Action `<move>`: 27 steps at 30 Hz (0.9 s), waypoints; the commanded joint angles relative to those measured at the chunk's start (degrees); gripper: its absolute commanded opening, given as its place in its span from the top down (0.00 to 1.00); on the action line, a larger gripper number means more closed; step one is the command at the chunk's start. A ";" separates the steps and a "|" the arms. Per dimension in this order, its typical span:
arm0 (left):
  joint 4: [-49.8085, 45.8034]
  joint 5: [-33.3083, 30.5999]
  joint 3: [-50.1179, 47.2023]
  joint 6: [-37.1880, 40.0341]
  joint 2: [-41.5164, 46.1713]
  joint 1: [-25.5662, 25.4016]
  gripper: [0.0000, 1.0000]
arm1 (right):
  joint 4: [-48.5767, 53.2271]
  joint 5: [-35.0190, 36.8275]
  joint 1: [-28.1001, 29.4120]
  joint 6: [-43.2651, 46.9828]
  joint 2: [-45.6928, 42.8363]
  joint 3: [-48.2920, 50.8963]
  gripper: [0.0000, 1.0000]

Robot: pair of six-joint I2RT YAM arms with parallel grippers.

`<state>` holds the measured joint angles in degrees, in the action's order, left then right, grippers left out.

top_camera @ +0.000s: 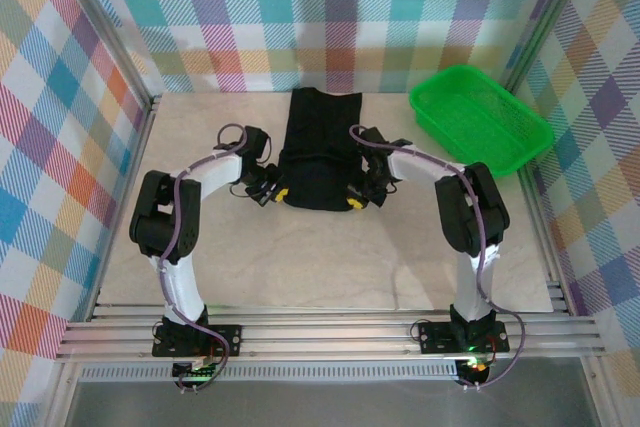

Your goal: Fold and stack the t-shirts

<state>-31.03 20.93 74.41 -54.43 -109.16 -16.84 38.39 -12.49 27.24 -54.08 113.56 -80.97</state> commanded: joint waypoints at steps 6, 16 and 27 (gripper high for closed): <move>-4.88 -0.12 17.05 -1.05 5.67 0.78 1.00 | 6.80 -0.58 -5.31 3.88 -6.56 -14.86 1.00; -3.00 3.68 -5.24 -0.72 15.38 -1.97 1.00 | 1.53 -8.84 -1.99 0.91 -13.58 3.96 1.00; -6.20 6.47 -34.59 2.80 32.07 -8.85 1.00 | -1.90 -12.64 7.39 -1.64 -26.95 31.08 1.00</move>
<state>-33.69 26.13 42.70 -53.06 -82.11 -24.73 36.84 -23.11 33.06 -54.63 90.06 -52.07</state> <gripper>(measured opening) 0.061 0.053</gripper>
